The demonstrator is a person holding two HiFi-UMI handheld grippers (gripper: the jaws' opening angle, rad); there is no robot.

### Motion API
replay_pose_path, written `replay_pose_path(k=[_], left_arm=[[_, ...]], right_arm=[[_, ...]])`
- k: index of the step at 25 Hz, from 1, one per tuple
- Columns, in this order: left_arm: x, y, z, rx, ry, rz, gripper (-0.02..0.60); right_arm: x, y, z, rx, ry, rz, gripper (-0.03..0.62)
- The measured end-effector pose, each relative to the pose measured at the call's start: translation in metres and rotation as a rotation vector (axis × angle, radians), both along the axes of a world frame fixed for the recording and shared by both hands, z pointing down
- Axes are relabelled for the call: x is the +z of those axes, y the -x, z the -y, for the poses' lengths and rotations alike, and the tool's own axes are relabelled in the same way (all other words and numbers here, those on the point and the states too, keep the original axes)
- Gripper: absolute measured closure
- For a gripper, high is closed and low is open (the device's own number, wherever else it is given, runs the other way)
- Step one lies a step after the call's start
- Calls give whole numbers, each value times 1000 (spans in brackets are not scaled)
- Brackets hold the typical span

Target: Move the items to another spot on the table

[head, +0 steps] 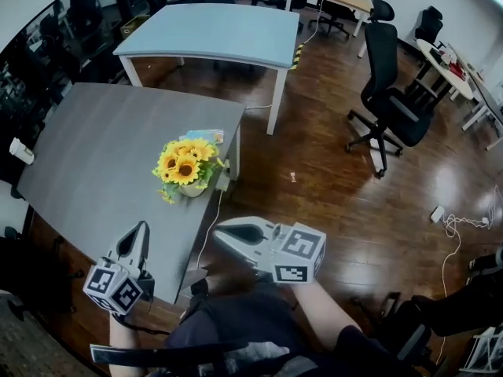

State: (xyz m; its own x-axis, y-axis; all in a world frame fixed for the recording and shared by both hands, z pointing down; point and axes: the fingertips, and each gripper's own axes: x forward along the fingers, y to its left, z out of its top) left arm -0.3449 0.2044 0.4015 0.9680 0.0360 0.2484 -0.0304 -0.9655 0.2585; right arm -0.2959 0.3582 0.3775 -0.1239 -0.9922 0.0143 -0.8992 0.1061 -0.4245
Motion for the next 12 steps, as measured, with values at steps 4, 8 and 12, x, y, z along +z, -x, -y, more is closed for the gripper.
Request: replay_pose_path(k=[4,8,12], left_arm=[[-13,-27,-40,-44,-57,7,560],[-13,-23,-51,-116,-99,49,560],[-11,-25,-61,-127,-134,97,560]], right_arm=[[-6,-47,-40,-28,-33,26,614],[-12,-66,-63,-56,-79,74,614],[-19,-73,-77,-72,-98,96,614]])
